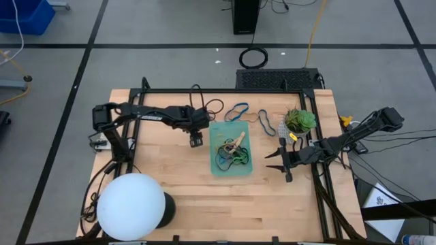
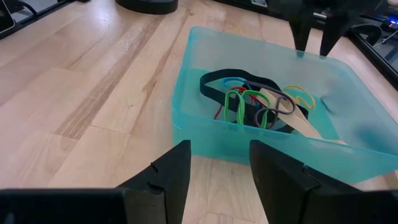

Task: Pick and place rubber bands into bin
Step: Put the orange rubber band into the green bin

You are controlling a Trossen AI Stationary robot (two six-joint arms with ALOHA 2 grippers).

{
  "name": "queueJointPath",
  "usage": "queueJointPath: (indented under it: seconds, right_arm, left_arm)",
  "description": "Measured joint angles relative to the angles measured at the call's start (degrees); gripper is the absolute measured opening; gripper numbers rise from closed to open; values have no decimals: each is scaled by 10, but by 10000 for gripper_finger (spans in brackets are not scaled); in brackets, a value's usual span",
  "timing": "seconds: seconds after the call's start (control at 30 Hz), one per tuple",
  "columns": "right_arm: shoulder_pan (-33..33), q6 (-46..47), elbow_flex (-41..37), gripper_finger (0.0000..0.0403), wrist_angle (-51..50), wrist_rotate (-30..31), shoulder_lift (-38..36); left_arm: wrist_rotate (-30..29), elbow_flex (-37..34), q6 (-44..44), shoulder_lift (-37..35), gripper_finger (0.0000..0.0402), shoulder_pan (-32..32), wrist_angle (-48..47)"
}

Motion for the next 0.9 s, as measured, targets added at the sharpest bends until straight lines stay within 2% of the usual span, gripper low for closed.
queueJointPath:
  seconds: [0.4,0.9]
  right_arm:
    - [0,2,0,157,-2,0,0]
    - [0,2,0,157,-4,0,0]
  left_arm:
    - [8,2,18,62,223,0,21]
    - [47,1,-20,64,223,4,15]
